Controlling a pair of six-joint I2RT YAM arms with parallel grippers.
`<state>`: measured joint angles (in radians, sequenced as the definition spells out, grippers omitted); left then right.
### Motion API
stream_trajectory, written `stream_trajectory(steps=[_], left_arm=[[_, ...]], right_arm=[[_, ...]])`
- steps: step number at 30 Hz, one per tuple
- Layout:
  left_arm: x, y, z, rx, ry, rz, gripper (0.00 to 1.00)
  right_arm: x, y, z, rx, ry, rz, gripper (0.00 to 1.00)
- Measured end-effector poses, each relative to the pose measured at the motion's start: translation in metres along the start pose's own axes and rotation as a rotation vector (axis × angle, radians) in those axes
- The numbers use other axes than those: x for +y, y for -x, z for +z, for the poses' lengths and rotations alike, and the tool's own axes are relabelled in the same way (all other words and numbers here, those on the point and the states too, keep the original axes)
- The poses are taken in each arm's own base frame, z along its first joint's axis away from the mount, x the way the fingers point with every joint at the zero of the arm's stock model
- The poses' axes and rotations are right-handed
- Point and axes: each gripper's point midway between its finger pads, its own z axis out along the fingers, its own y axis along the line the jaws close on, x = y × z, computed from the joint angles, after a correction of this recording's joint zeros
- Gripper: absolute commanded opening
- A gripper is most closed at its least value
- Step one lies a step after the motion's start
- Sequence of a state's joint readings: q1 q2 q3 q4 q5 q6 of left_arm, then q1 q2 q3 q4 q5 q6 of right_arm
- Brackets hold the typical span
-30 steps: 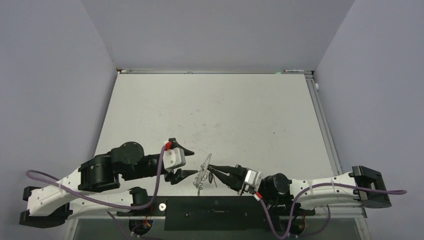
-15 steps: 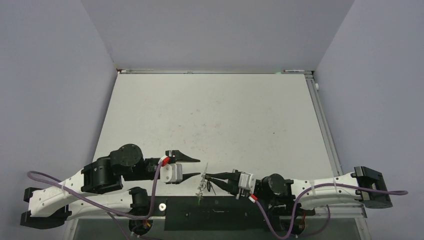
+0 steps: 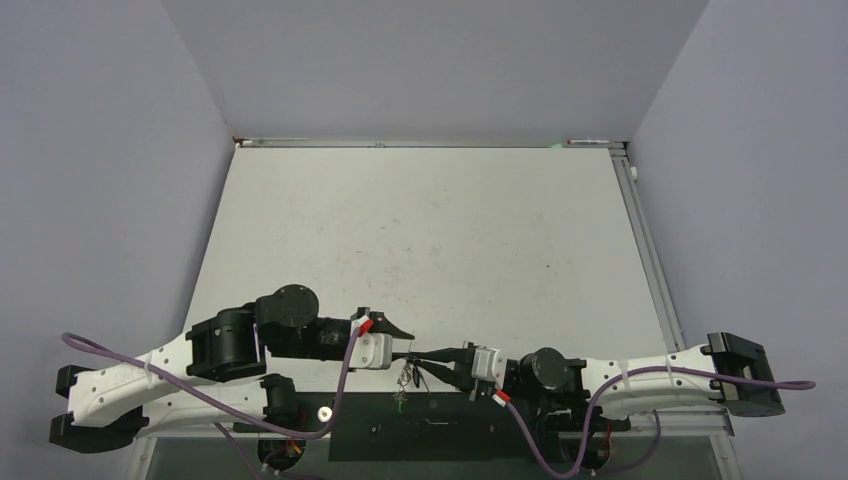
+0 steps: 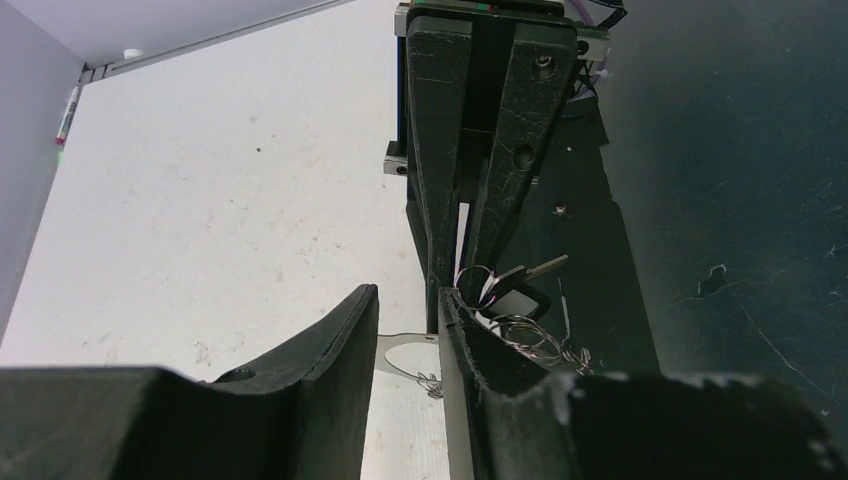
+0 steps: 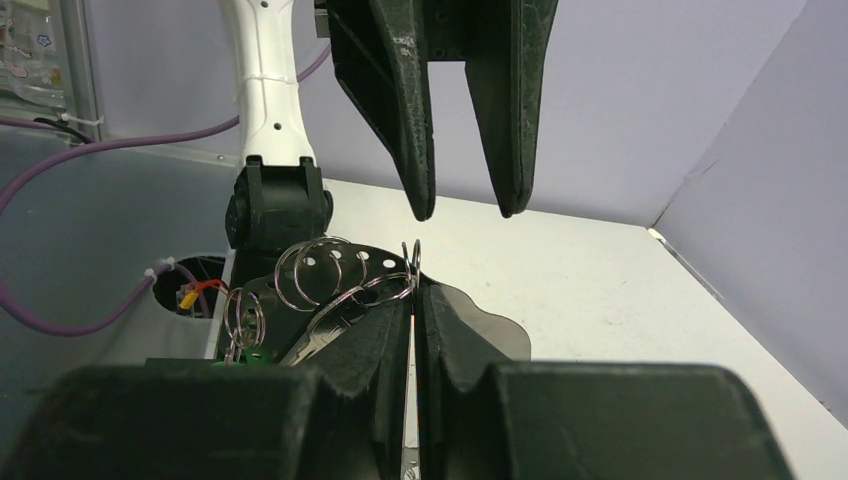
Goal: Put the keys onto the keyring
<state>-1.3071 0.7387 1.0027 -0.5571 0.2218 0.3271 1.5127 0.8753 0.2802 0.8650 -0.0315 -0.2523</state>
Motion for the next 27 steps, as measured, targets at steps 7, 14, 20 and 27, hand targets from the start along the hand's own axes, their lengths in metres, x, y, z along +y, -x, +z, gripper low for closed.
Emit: stream_trajectory(steps=[7,14,20,27], left_arm=[[-0.001,-0.004,0.0,0.016,-0.005,-0.003,0.27],[-0.004,-0.012,0.002,0.05,-0.017,-0.013,0.31],[-0.008,-0.02,0.006,0.083,-0.042,-0.024,0.3],[-0.009,-0.023,0.009,0.097,-0.049,-0.032,0.24]], right_arm=[[0.001,-0.002,0.0,0.006,0.005,-0.001,0.05],[0.001,-0.001,0.0,0.006,0.005,0.0,0.05],[0.002,-0.004,-0.001,0.018,0.01,-0.001,0.05],[0.003,-0.003,0.0,0.018,0.015,-0.001,0.05]])
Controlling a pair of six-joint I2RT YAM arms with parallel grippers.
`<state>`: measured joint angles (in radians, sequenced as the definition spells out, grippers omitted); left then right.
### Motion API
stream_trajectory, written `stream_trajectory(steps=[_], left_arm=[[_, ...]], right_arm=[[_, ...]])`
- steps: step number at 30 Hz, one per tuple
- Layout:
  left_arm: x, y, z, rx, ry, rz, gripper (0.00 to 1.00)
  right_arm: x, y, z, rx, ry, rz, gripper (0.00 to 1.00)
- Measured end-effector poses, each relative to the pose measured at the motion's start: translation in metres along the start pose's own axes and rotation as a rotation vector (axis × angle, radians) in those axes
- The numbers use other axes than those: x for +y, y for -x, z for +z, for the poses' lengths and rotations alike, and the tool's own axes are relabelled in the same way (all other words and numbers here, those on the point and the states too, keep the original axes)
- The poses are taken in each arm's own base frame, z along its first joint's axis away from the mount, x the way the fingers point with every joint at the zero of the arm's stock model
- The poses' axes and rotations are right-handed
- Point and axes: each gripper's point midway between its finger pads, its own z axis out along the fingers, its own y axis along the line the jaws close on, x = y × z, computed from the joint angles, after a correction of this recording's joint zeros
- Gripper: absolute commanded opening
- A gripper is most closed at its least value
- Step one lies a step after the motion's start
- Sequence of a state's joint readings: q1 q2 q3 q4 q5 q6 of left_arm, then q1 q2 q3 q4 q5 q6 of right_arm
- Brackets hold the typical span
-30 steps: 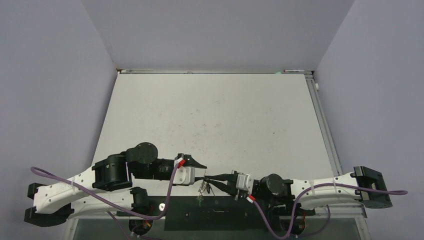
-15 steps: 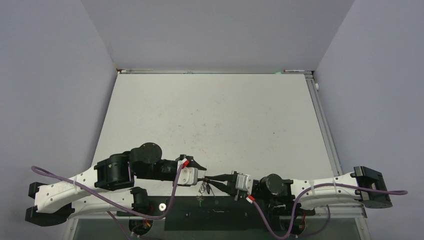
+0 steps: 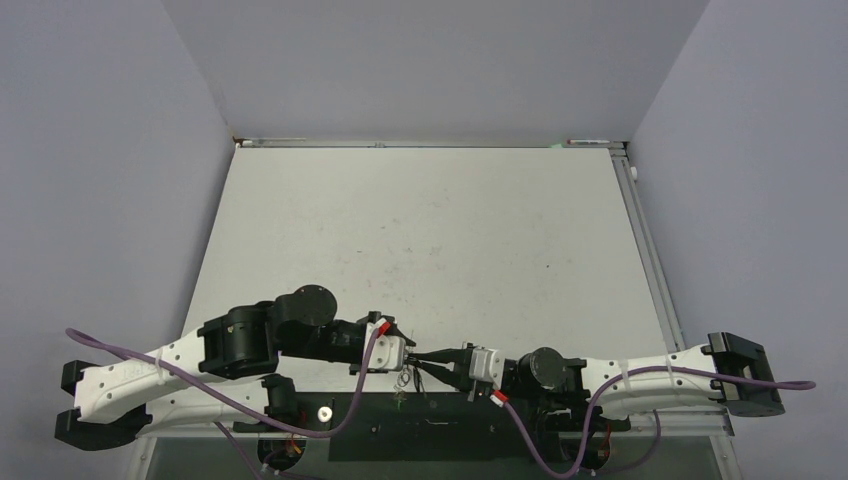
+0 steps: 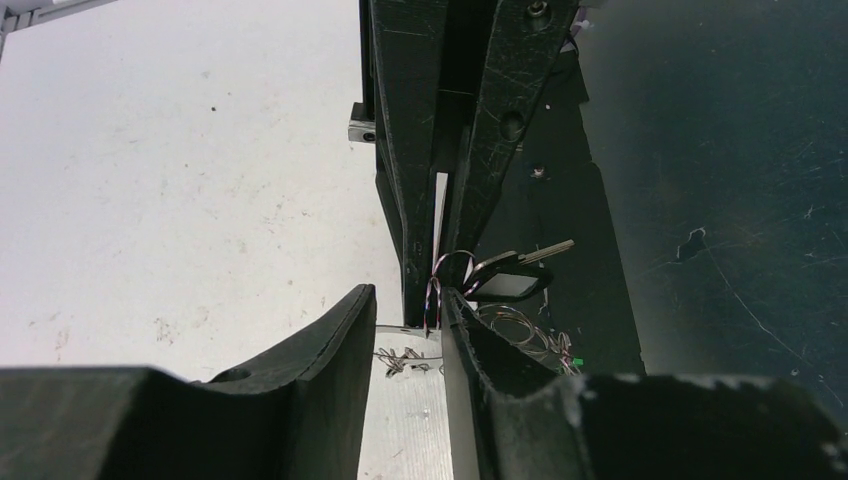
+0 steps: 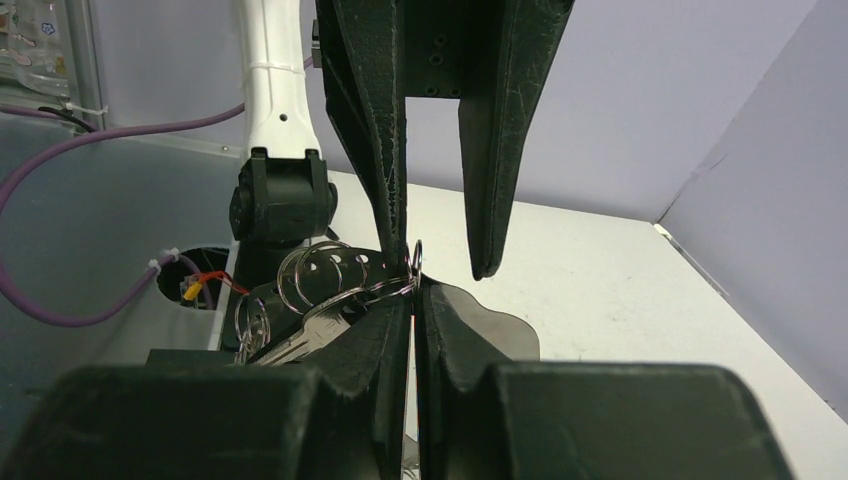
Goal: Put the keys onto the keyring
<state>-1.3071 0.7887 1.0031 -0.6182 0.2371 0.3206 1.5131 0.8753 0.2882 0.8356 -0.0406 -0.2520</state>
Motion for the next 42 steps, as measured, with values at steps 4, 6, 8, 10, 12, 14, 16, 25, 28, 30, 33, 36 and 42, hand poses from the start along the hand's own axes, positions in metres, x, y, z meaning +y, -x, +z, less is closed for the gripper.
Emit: stream_trajectory(steps=[4,6,8,10,12,14,16,25,28,30,33,36,42], left_arm=[[-0.001,-0.001,0.0,0.003,-0.005,-0.004,0.22],[-0.001,-0.002,0.001,0.01,-0.007,-0.007,0.21],[-0.002,-0.004,0.002,0.018,-0.009,-0.011,0.19],[-0.003,-0.007,0.003,0.029,-0.013,-0.021,0.18],[-0.004,-0.009,0.004,0.041,-0.017,-0.032,0.18],[-0.005,-0.011,0.004,0.059,-0.023,-0.045,0.18],[-0.005,-0.013,0.005,0.081,-0.029,-0.059,0.18],[-0.009,-0.023,0.011,0.178,-0.058,-0.111,0.0],[-0.009,-0.024,0.011,0.183,-0.06,-0.113,0.0],[-0.009,-0.024,0.011,0.182,-0.059,-0.113,0.0],[-0.008,-0.023,0.01,0.181,-0.054,-0.116,0.0],[-0.005,-0.02,0.009,0.175,-0.037,-0.116,0.0],[0.004,-0.015,0.0,0.149,0.027,-0.11,0.0]], right_arm=[[0.0,0.0,0.0,0.0,0.0,0.0,0.05],[0.0,-0.001,0.0,0.004,0.001,-0.001,0.05],[0.001,-0.002,0.0,0.01,0.004,-0.001,0.05],[0.002,-0.004,-0.001,0.018,0.008,-0.002,0.05],[0.003,-0.006,-0.001,0.024,0.015,-0.004,0.05],[0.004,-0.007,-0.001,0.031,0.023,-0.01,0.05],[0.005,-0.009,-0.001,0.037,0.029,-0.017,0.05],[0.008,-0.019,-0.003,0.079,0.048,-0.034,0.05],[0.009,-0.02,-0.004,0.083,0.05,-0.034,0.05],[0.009,-0.02,-0.004,0.082,0.05,-0.033,0.05],[0.008,-0.018,-0.003,0.078,0.045,-0.03,0.1],[0.006,-0.016,-0.003,0.071,0.031,-0.026,0.23],[0.001,-0.008,-0.001,0.041,0.002,-0.02,0.37]])
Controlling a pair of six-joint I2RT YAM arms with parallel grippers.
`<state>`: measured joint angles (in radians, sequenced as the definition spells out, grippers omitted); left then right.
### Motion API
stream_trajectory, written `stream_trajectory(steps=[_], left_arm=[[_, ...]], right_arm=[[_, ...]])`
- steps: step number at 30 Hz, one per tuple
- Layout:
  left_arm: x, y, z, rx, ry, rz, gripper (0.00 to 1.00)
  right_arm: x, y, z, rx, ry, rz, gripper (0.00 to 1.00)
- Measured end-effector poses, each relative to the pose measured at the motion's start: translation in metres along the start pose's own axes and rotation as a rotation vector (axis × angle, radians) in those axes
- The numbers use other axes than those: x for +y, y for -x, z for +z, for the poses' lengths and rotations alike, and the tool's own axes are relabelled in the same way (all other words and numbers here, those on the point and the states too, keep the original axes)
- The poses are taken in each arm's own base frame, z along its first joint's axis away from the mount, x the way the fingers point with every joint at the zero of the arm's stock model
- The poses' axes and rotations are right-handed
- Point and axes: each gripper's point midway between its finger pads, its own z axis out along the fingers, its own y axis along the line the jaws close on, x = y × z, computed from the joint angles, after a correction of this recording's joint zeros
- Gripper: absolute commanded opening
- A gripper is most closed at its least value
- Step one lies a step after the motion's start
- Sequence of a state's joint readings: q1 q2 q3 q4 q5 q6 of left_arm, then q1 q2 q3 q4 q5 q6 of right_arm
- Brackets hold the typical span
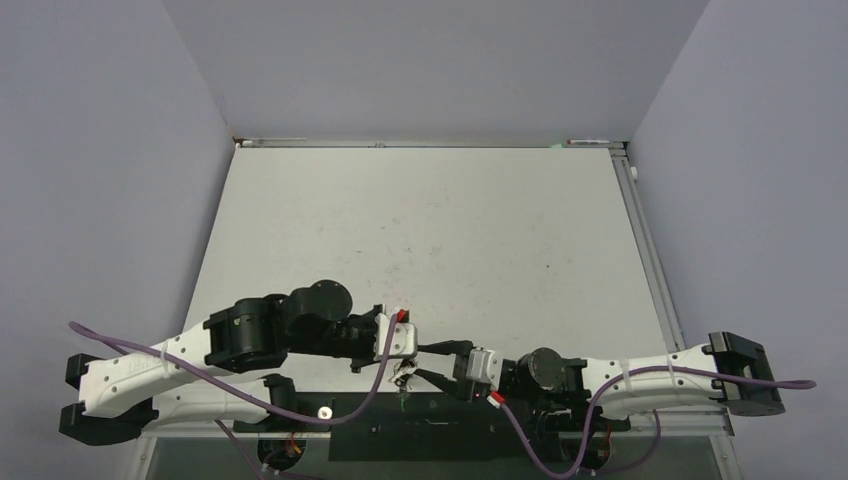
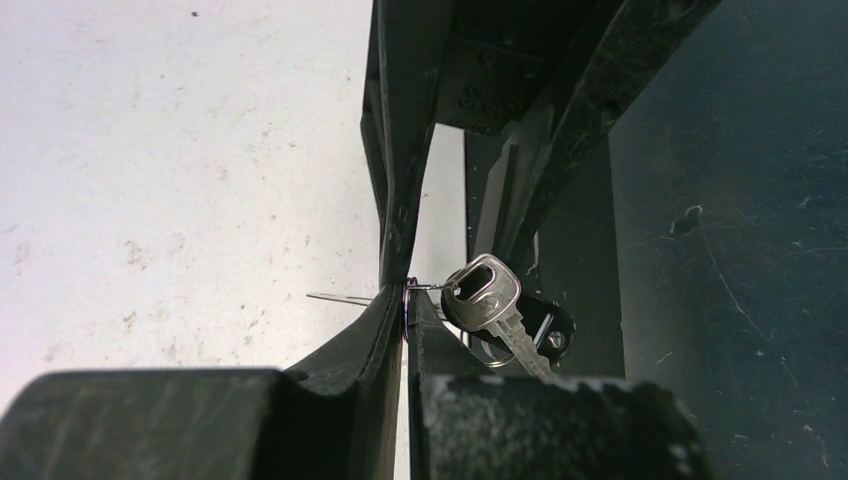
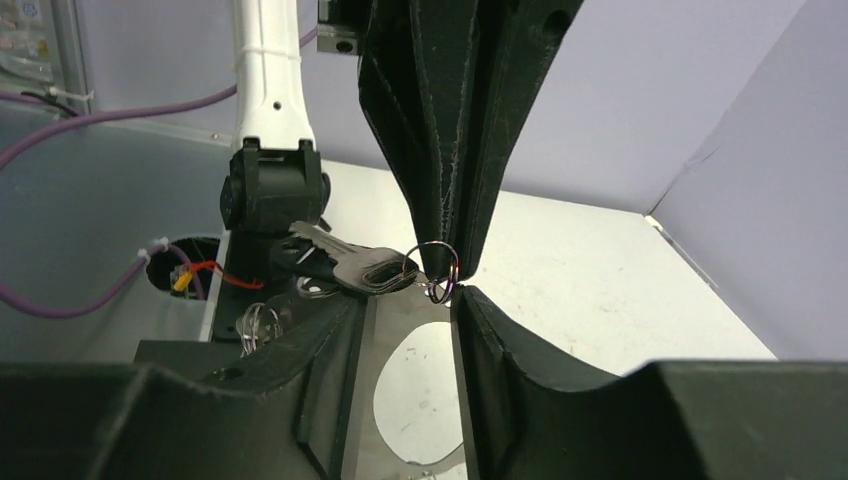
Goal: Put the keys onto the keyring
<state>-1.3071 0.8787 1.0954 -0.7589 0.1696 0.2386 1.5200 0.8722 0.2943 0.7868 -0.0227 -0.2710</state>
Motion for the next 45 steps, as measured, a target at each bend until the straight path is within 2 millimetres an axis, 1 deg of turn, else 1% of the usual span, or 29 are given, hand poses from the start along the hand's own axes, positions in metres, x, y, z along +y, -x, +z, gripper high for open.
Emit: stream_trajectory(steps=[6,10,14,18,20,23,25,28,33,38,41,42,44,45], left_arm=[[0.013,-0.001,-0.016,-0.031,0.09,0.0,0.0],[0.02,-0.001,-0.023,-0.044,0.135,-0.001,0.0],[0.025,-0.001,-0.025,-0.047,0.165,-0.003,0.0],[0.029,-0.005,-0.025,-0.042,0.185,-0.006,0.0],[0.031,-0.008,-0.023,-0.031,0.194,-0.01,0.0],[0.035,-0.014,-0.021,-0.011,0.214,-0.016,0.0],[0.037,-0.016,-0.02,-0.002,0.224,-0.018,0.0],[0.04,-0.015,-0.02,-0.003,0.239,-0.023,0.0],[0.044,-0.015,-0.018,-0.004,0.251,-0.035,0.0],[0.044,-0.018,-0.014,0.005,0.249,-0.041,0.0],[0.044,-0.019,-0.013,0.007,0.25,-0.044,0.0],[0.044,-0.019,-0.013,0.007,0.25,-0.044,0.0],[0.045,-0.018,-0.013,0.004,0.251,-0.044,0.0],[0.045,-0.018,-0.013,0.003,0.252,-0.044,0.0]], right_arm=[[-0.01,0.017,0.001,-0.063,-0.048,0.009,0.41],[-0.015,0.013,-0.002,-0.058,-0.083,0.011,0.42],[-0.02,0.011,-0.006,-0.048,-0.108,0.018,0.42],[-0.025,0.014,-0.008,-0.052,-0.137,0.04,0.42],[-0.026,0.011,-0.009,-0.042,-0.147,0.056,0.42],[-0.023,0.006,-0.007,-0.01,-0.14,0.08,0.43],[-0.023,0.008,-0.005,-0.004,-0.137,0.093,0.42],[-0.022,0.009,-0.001,-0.002,-0.135,0.112,0.42],[-0.019,0.003,0.001,0.022,-0.128,0.127,0.42],[-0.028,0.003,0.009,0.043,-0.181,0.136,0.42],[-0.034,0.006,0.015,0.047,-0.211,0.143,0.39],[-0.035,0.006,0.017,0.049,-0.217,0.145,0.36],[-0.037,0.005,0.019,0.054,-0.23,0.15,0.27],[-0.037,0.005,0.02,0.057,-0.231,0.149,0.25]])
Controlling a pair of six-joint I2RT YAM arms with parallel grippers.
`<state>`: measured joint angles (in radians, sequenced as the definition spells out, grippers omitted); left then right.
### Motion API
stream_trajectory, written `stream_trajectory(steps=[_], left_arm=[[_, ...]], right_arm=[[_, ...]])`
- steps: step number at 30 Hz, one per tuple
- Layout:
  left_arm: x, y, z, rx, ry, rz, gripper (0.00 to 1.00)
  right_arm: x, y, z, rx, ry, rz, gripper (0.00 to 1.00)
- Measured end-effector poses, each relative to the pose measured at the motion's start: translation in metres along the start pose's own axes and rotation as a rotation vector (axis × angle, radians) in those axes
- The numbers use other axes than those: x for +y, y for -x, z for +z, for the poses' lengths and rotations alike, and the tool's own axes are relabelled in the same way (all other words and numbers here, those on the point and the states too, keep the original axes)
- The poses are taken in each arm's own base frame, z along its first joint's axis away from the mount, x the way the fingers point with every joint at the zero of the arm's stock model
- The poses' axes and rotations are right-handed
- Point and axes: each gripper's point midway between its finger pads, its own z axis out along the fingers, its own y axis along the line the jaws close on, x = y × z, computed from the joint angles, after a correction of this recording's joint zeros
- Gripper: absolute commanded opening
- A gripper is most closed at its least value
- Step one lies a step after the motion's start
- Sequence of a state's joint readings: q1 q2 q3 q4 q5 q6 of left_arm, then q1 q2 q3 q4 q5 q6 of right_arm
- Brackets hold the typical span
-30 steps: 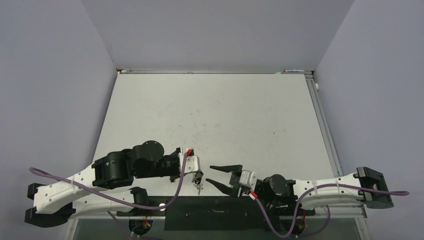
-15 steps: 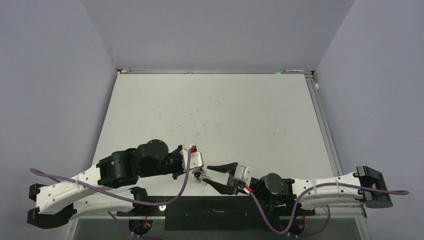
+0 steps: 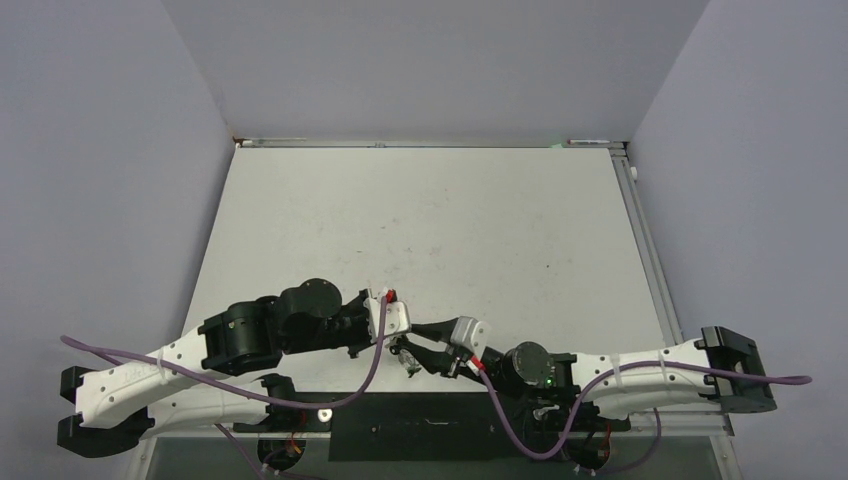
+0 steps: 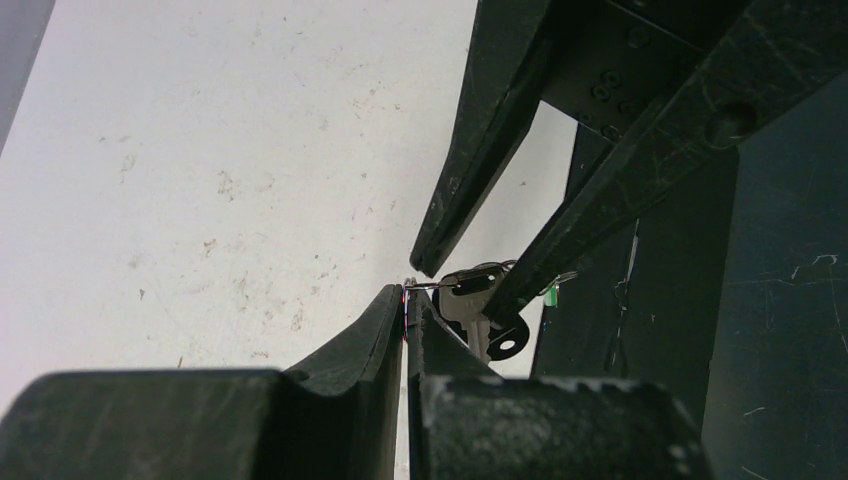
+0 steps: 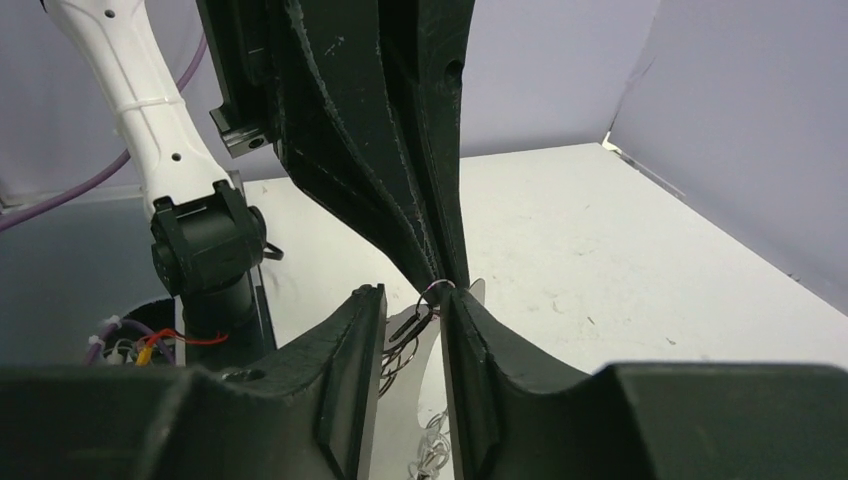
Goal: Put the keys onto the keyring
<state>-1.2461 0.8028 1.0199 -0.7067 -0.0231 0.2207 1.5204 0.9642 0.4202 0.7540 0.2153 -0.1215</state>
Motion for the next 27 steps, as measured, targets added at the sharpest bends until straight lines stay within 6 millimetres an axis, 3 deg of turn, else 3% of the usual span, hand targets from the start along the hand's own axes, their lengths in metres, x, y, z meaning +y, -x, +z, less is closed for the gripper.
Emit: stream_trajectory(steps=[10,27], left_arm=[[0.001,-0.001,0.0,0.0,0.004,-0.003,0.0],[0.003,0.002,-0.009,-0.037,0.017,-0.003,0.0]], right_arm=[[-0.004,-0.007,0.004,0.032,-0.032,-0.006,0.06],[-0.02,0.005,0.004,0.106,-0.134,0.025,0.05]])
